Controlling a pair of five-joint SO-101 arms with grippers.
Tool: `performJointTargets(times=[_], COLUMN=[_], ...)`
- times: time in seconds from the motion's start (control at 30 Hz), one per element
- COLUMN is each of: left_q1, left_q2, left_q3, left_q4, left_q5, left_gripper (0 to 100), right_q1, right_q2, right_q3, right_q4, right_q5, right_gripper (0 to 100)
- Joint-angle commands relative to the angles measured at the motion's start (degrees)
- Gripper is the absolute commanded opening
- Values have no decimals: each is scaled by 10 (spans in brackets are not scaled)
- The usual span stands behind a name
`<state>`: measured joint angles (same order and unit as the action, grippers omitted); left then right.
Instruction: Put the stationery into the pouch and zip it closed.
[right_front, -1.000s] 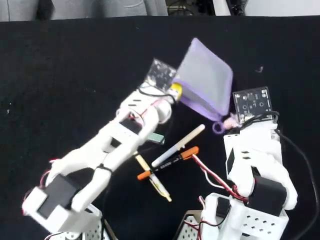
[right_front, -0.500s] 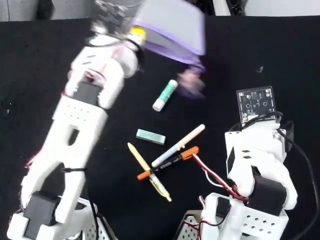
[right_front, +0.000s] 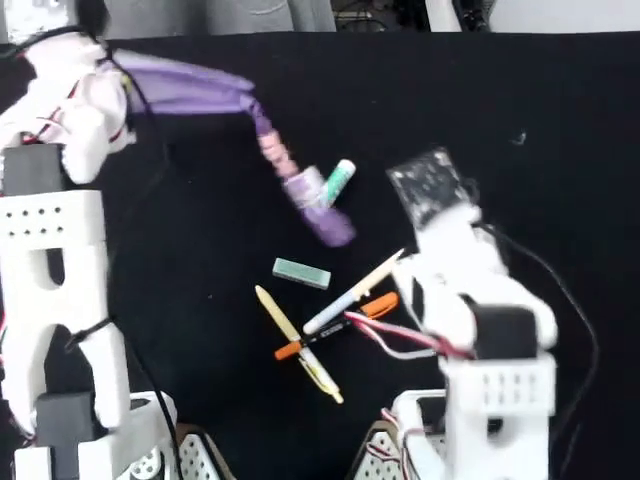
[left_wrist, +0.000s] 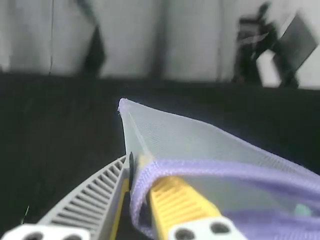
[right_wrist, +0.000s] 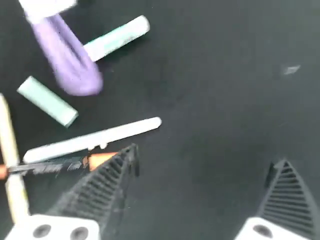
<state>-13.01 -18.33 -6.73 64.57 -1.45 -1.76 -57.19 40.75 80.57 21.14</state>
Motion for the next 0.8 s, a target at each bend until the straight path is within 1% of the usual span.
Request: performJointTargets(times=[0.0, 0.13, 0.2, 0.33, 0.4, 0.6, 0.77], left_q1=[-23, -39, -48, -50, -49, -52, -53], left_q2=[-33, -31, -27, -26, -26, -27, -27], left_q3=[-31, -23, -22, 7, 23, 110, 138], left_q4=[59, 102, 108, 105, 104, 24, 4], left_q5=[3, 2, 2, 2, 2, 4, 3], left_gripper=[27, 27, 27, 28, 28, 28, 28], right_q1=[-43, -85, -98, -100, -97, -96, -96], right_q2=[82, 145, 167, 198, 211, 249, 290], right_q3=[-26, -24, -22, 0, 25, 102, 110], right_q4=[-5, -4, -4, -12, -43, -151, -199], right_q5=[37, 98, 133, 218, 251, 344, 400], right_gripper=[389, 389, 389, 389, 389, 388, 387])
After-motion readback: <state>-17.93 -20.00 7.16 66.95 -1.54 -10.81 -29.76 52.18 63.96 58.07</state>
